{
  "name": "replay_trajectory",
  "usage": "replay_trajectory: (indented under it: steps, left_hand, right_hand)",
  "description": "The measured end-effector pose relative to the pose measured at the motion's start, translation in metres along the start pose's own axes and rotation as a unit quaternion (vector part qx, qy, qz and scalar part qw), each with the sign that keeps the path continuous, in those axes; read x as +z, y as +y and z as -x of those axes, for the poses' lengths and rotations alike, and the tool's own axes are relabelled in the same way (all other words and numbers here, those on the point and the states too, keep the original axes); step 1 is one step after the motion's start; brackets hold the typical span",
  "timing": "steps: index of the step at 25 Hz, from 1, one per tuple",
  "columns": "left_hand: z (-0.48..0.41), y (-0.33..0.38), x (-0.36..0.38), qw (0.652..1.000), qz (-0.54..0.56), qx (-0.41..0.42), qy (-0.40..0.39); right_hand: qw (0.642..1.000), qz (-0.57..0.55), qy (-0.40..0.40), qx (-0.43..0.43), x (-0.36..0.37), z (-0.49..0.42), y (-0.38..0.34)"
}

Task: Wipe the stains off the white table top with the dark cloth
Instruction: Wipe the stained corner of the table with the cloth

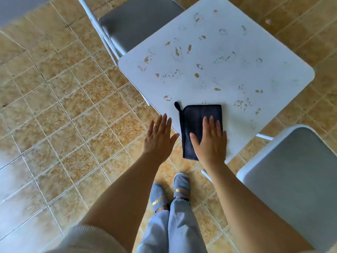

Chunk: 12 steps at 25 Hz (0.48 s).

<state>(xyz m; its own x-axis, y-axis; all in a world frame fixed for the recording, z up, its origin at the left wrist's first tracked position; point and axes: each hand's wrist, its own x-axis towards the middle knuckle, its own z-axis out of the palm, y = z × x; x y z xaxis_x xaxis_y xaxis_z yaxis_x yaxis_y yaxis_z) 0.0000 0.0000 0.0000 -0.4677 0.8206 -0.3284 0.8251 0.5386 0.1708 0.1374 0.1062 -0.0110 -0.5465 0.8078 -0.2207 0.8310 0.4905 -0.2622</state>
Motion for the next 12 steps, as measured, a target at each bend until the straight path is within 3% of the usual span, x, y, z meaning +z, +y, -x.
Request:
replay_trajectory:
  steps: [9,12]
  left_hand:
    - [-0.035,0.002,0.055,0.997,0.049,-0.038,0.034]
    - [-0.034,0.0,0.058,0.997,0.044,-0.037,0.042]
  right_hand:
    - [0.986,0.083,0.142,-0.036,0.07,-0.005,0.027]
    - [0.987,0.077,0.141,0.001,0.067,-0.009,0.043]
